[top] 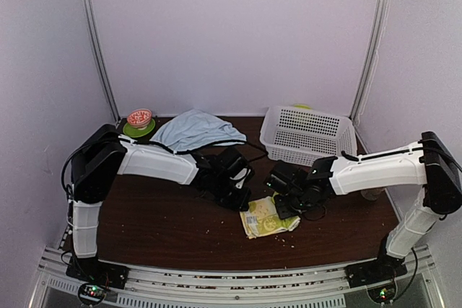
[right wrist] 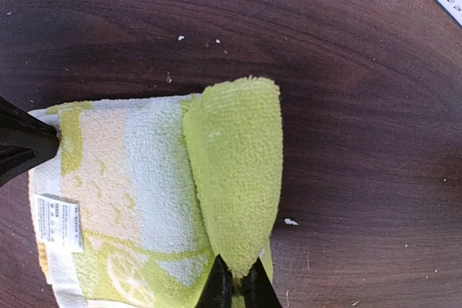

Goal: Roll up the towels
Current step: Roll the towel from the center of the board.

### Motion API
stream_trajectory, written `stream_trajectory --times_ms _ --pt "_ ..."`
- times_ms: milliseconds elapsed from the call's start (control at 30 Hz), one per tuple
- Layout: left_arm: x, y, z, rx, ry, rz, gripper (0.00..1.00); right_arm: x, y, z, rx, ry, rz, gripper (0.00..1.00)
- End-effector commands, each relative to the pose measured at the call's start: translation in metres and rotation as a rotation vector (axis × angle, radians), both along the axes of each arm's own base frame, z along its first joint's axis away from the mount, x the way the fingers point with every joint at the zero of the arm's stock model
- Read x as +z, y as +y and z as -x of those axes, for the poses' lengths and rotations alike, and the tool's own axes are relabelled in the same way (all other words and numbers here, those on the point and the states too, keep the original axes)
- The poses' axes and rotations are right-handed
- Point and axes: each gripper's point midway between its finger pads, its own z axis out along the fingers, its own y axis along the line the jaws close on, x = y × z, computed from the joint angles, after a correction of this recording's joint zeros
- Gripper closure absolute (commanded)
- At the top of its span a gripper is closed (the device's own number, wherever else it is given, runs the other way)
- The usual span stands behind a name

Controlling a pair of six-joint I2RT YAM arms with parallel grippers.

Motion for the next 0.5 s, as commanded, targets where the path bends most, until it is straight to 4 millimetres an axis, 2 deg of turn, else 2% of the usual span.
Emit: stream_trajectory --times_ms 0,100,233,467 --pt "-0.011 0.015 0.005 0.009 0.022 -0.040 0.99 0.001 0.016 -0.004 -0.009 -0.018 -0.041 1.00" --pt "-0.010 0.017 0.006 0.007 0.020 -0.045 0.99 -0.001 0.024 -0.002 -0.006 -0.007 -0.078 0.99" --pt "-0.011 0.019 0.007 0.011 0.022 -0.046 0.99 -0.002 0.033 0.002 -0.002 0.006 -0.142 0.92" --pt "-0.010 0.021 0.007 0.015 0.020 -0.047 0.99 -0.003 0.046 0.006 0.019 0.021 -0.228 0.87"
